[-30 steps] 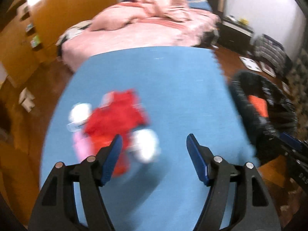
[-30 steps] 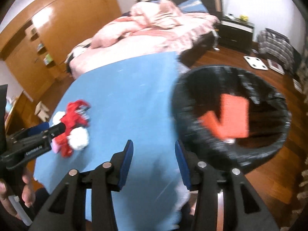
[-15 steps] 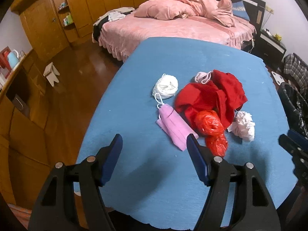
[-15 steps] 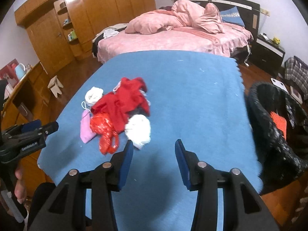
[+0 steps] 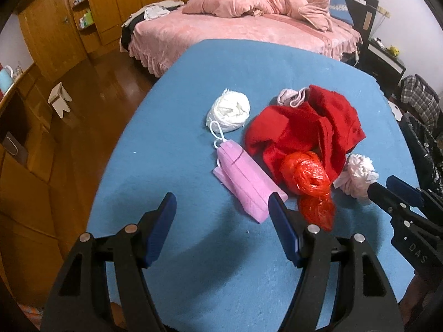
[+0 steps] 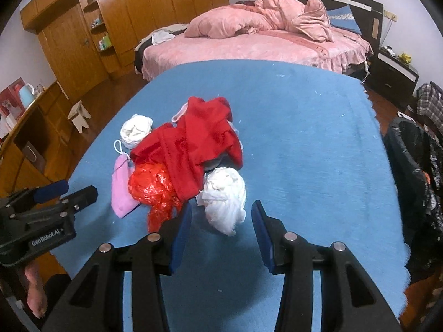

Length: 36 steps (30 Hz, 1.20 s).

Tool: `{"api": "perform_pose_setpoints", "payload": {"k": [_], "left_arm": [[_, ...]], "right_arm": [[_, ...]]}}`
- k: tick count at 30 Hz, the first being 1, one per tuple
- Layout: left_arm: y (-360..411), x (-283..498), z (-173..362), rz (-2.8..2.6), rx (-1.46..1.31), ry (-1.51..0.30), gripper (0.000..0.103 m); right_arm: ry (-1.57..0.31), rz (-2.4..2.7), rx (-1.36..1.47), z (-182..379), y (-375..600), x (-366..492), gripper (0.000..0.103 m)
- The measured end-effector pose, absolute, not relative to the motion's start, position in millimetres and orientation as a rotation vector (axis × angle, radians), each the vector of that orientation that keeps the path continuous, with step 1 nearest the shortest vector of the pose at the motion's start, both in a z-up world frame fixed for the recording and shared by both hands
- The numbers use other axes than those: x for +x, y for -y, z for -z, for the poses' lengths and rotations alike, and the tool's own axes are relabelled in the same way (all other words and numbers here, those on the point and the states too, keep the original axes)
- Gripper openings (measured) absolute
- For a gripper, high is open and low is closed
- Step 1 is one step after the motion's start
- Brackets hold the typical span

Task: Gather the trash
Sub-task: 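Grasp the pink mask with the left tool while the right tool grasps white tissue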

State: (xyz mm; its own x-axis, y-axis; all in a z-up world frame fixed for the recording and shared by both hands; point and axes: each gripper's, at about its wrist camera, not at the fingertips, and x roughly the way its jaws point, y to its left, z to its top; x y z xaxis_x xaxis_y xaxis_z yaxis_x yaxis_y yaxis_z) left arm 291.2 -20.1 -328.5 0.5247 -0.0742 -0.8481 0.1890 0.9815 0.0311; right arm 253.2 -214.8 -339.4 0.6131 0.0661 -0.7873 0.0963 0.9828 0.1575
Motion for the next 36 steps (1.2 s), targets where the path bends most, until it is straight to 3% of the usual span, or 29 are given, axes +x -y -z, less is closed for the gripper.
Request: {"api": "perform_pose_setpoints", "payload": {"k": [7, 17, 21, 31, 32, 34, 36], "left_arm": [[30.9, 302.4, 344.2, 0.173, 0.122, -1.039, 0.067], [37.6, 316.3, 357.8, 0.18, 0.115, -1.069, 0.066], [40.0, 318.6, 359.8, 0.18, 0.118, -1.068, 0.066], [33.0, 324.4, 374.6, 0.191, 0.085, -1.112, 0.066], [30.8, 325.2, 375.9, 0.193, 0.071, -1.115, 0.063], [29.7, 325.9, 374.7, 0.19, 0.071, -1.11, 0.048], [27.8, 327.2, 372.5, 0.203, 0.058, -1.117, 0.024]], "right_arm": [[-0.934, 0.01, 0.198, 352.2, 218.3, 264.3, 0.044], [-0.947, 0.003, 0.205, 357.3, 221.5, 269.2, 0.034], [-0.954, -0.005, 0.204, 358.0, 219.9, 270.2, 0.026], [-0.961, -0.01, 0.195, 360.1, 218.5, 270.9, 0.023], [-0.961, -0.011, 0.195, 360.1, 218.6, 270.9, 0.023], [-0.962, -0.01, 0.195, 360.0, 218.9, 270.7, 0.023], [-0.963, -0.01, 0.195, 359.3, 219.4, 270.0, 0.023]]}}
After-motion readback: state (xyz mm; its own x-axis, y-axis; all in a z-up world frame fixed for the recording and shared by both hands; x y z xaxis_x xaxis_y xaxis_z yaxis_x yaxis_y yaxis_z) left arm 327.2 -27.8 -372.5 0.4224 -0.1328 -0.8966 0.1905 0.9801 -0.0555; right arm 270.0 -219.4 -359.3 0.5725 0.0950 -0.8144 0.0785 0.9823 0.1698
